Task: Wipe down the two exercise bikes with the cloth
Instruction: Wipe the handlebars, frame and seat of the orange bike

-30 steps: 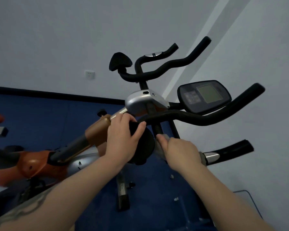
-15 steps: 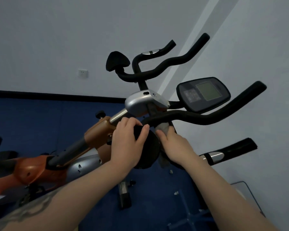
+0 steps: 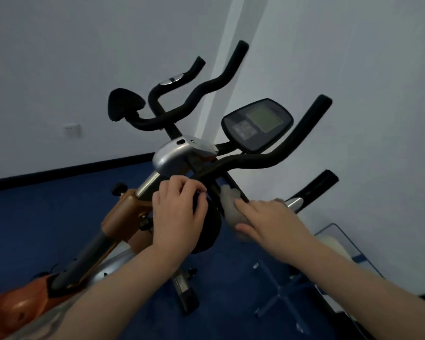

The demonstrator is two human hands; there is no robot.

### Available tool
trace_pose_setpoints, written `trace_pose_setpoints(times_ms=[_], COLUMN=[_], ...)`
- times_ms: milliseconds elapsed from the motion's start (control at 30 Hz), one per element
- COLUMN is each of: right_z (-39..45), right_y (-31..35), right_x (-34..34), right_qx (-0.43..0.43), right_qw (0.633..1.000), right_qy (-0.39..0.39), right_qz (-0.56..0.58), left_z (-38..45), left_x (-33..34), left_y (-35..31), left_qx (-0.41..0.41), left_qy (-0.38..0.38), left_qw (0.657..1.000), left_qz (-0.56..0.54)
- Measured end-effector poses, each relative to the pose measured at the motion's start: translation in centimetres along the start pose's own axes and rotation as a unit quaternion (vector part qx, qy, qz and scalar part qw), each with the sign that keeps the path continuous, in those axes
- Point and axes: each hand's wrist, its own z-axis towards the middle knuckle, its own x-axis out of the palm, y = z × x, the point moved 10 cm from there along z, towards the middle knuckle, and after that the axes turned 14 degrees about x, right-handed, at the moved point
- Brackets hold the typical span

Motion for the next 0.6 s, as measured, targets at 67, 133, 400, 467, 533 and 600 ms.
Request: trace_pose_setpoints(times_ms=[67, 133, 400, 467, 533, 600], right_z=[-1.6, -2.6, -3.3, -3.1, -3.6, -4.1], right_y=[-4.2, -7.6, -5.4, -8.9, -9.3, -7.0], right_x=[-1.6, -2.7, -0.3, -2.1, -2.3, -0.6], right_qx=[-0.005, 0.083, 0.042, 0.107, 0.215, 0.264], right_qw=[0.998, 0.99, 0.988, 0.977, 0.946, 0.921], right_qy=[-0.06, -0.11, -0.147, -0.18, -0.219, -0.239], right_qz=[-0.018, 0.014, 0.003, 0.028, 0.106, 0.159], left_z=[0.8, 1.6, 2.0, 2.0, 2.0, 2.1], left_x=[0.2, 1.0, 3.1, 2.8, 2.7, 2.7], left_y=[-1.6, -3.5, -4.5, -4.4, -4.2, -4.4], left_qx=[0.066, 0.134, 0.195, 0.193, 0.186, 0.187], left_qy=[0.018, 0.053, 0.144, 0.127, 0.122, 0.126], left_qw=[0.997, 0.989, 0.966, 0.967, 0.969, 0.968], left_qz=[0.021, 0.025, -0.087, -0.105, -0.109, -0.11])
